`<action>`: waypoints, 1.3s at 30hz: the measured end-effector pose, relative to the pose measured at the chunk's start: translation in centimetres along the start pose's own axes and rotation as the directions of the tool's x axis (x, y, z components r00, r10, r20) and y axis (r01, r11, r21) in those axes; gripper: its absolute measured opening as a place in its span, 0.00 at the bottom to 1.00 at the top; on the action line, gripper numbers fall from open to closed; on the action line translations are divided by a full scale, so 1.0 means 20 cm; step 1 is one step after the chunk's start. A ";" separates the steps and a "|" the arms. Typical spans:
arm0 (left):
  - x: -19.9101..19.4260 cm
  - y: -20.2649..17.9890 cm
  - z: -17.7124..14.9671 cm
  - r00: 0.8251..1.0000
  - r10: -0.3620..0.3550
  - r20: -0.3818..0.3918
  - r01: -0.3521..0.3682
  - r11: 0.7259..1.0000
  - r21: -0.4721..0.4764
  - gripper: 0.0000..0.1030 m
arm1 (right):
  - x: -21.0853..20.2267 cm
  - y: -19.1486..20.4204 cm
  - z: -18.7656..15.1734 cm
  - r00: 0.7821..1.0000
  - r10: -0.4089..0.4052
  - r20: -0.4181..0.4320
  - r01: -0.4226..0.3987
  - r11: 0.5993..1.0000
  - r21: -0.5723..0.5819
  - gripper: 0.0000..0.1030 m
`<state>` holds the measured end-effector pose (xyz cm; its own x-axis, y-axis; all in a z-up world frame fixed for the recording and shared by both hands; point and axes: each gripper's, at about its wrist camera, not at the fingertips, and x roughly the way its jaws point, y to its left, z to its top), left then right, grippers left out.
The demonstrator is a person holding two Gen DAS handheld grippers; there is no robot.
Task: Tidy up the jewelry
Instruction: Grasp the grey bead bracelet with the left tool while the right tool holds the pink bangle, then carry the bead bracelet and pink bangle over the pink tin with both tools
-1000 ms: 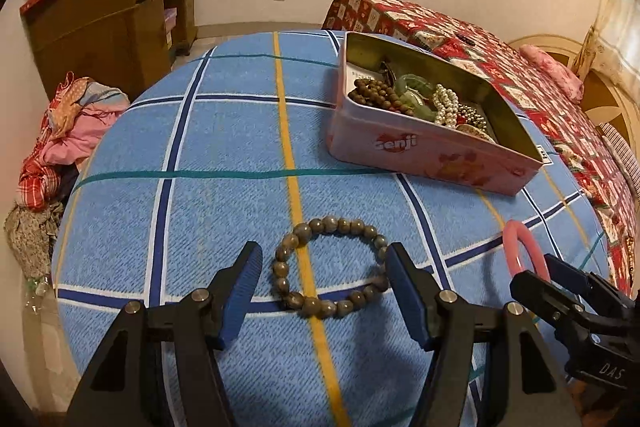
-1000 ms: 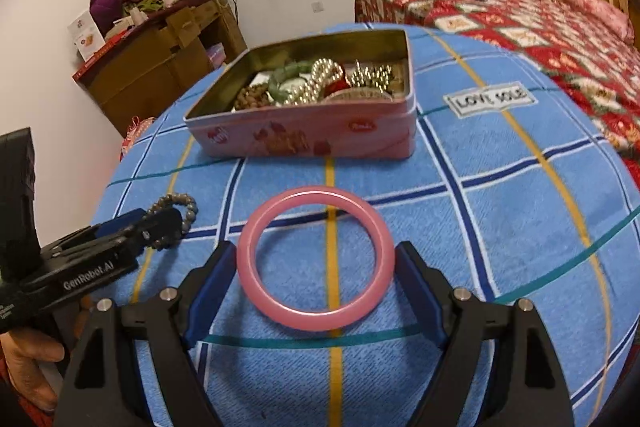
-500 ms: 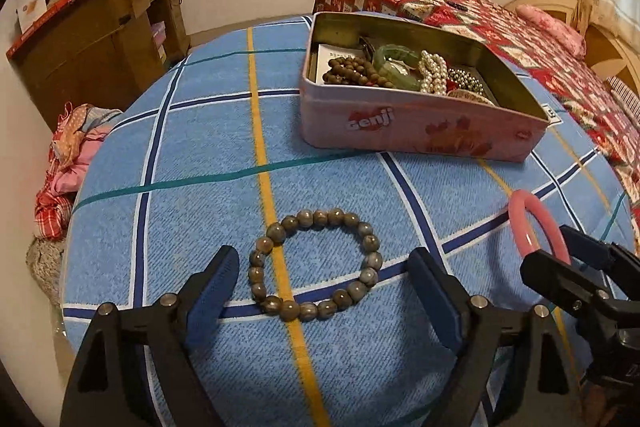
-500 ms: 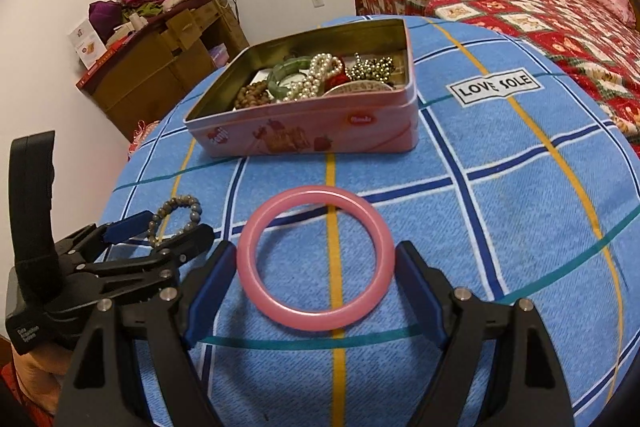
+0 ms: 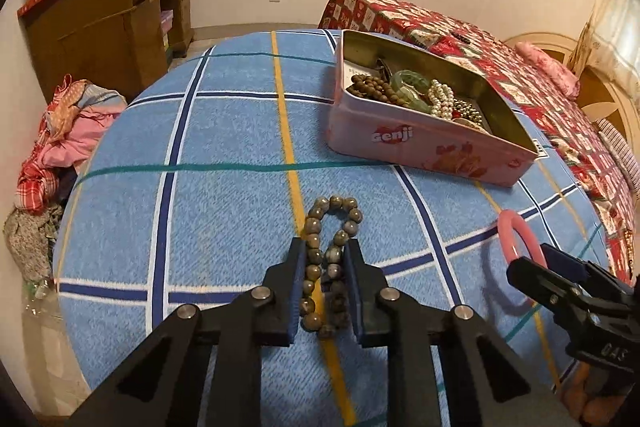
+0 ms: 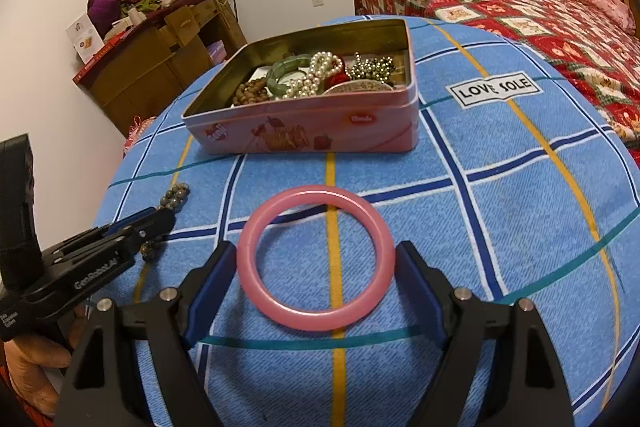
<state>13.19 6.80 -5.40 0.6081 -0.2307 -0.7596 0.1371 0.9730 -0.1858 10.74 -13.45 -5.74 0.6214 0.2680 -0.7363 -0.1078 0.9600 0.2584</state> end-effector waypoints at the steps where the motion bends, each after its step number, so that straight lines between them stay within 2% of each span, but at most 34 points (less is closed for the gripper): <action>1: 0.00 0.00 -0.01 1.000 0.000 0.004 0.000 1.000 0.007 0.17 | 0.00 0.00 0.00 1.000 -0.002 0.000 0.002 1.000 0.000 0.81; 12: -0.02 0.02 -0.03 1.000 -0.020 0.023 0.020 1.000 -0.005 0.16 | 0.00 0.01 0.00 1.000 -0.014 0.000 0.014 1.000 -0.004 0.81; 16: -0.03 0.03 -0.06 0.998 -0.046 0.035 0.047 0.998 -0.038 0.15 | -0.01 0.00 0.00 1.000 -0.015 0.014 0.015 1.000 0.011 0.81; 19: -0.06 -0.01 -0.08 0.997 -0.057 0.054 0.058 0.998 -0.024 0.16 | -0.02 -0.01 0.00 1.000 -0.006 0.031 0.005 1.000 0.023 0.81; 22: -0.09 -0.06 -0.10 0.997 -0.037 0.074 0.037 0.999 0.005 0.16 | -0.04 -0.01 0.00 0.999 0.002 0.046 -0.003 1.000 0.021 0.81; 28: -0.10 -0.14 -0.12 0.997 -0.034 0.068 0.031 0.999 0.040 0.16 | -0.06 0.02 0.00 0.997 -0.018 0.079 0.018 1.000 0.004 0.81; 39: -0.21 -0.22 -0.09 0.993 -0.002 0.119 -0.008 0.996 0.087 0.16 | -0.18 0.03 -0.05 0.992 -0.042 0.118 0.044 0.999 -0.020 0.81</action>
<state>8.52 3.54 -2.49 0.6967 -0.2301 -0.6795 0.1996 0.9719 -0.1246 7.70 -13.77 -3.65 0.7124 0.2162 -0.6677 -0.0953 0.9724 0.2132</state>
